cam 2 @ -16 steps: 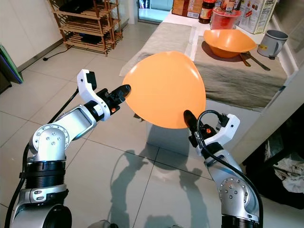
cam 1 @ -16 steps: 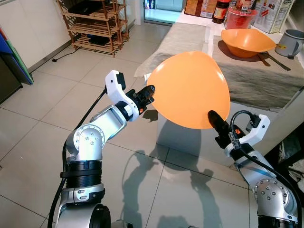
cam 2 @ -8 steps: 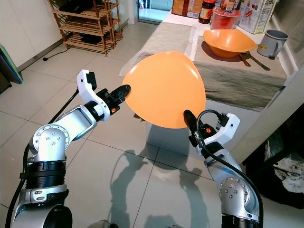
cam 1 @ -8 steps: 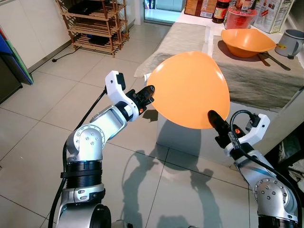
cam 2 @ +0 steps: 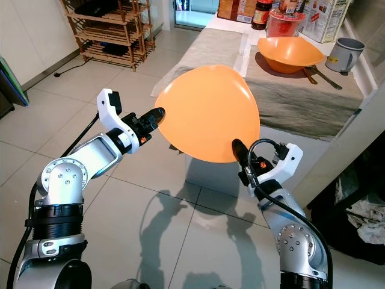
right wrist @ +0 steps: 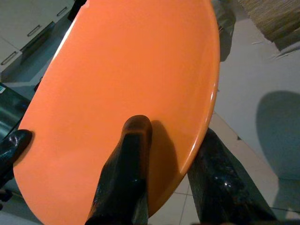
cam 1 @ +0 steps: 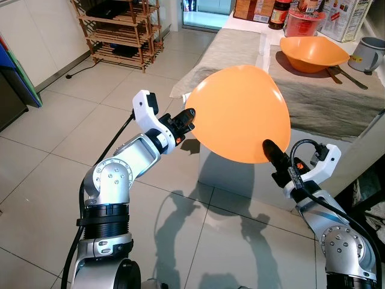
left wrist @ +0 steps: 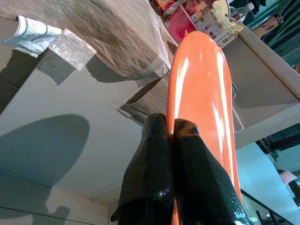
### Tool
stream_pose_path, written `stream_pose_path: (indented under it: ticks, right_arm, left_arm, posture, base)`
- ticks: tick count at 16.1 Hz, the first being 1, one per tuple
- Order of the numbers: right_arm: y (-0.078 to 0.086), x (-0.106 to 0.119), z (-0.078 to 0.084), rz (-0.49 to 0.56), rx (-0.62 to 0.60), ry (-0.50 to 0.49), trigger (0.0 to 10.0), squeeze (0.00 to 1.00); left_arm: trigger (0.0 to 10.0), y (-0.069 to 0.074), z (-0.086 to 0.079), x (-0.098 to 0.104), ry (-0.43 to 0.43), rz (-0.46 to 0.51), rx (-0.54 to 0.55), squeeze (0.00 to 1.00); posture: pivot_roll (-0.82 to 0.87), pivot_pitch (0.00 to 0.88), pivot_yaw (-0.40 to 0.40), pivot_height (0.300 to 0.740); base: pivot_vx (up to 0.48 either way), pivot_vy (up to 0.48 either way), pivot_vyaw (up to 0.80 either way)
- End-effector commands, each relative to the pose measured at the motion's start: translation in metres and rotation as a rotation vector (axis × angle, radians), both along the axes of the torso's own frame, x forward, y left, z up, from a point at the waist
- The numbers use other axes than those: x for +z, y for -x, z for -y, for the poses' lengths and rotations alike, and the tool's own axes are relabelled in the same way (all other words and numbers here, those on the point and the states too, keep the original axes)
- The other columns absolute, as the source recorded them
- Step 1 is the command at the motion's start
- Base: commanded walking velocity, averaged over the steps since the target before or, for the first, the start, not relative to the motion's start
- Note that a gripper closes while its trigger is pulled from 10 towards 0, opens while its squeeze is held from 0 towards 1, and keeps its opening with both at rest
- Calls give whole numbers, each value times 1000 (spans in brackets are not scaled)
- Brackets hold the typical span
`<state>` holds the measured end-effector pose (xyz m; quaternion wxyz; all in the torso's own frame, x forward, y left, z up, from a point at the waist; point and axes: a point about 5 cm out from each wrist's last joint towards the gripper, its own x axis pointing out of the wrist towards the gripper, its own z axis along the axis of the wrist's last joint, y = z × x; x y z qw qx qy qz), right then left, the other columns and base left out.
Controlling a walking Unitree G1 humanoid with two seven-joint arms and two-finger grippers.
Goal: Setting the table
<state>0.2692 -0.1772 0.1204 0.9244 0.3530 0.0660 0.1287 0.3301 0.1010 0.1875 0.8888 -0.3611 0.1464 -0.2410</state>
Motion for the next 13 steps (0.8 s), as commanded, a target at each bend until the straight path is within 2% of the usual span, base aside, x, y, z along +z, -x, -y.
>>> stream_pose_path:
  ticks: [1,3,4,13]
  right_arm:
    - [3,-11,-3,-68,24,118,10000,0]
    - [3,-11,-3,-67,25,117,10000,0]
    - [3,-9,-3,-53,20,113,0,0]
    - [2,-5,-5,-21,25,106,0,0]
  left_arm:
    - [10000,-2,1,16,-16,68,14,0]
    - [10000,-2,1,16,-16,69,15,0]
    - [10000,-2,1,16,-17,69,15,0]
    - [10000,-3,1,16,-36,76,7,0]
  posture:
    - [-59,48,18,740]
    - [-59,49,18,740]
    - [-58,48,18,740]
    - [-60,32,21,740]
  base:
    - [0,0,0]
    - [0,0,0]
    - [0,0,0]
    - [0,0,0]
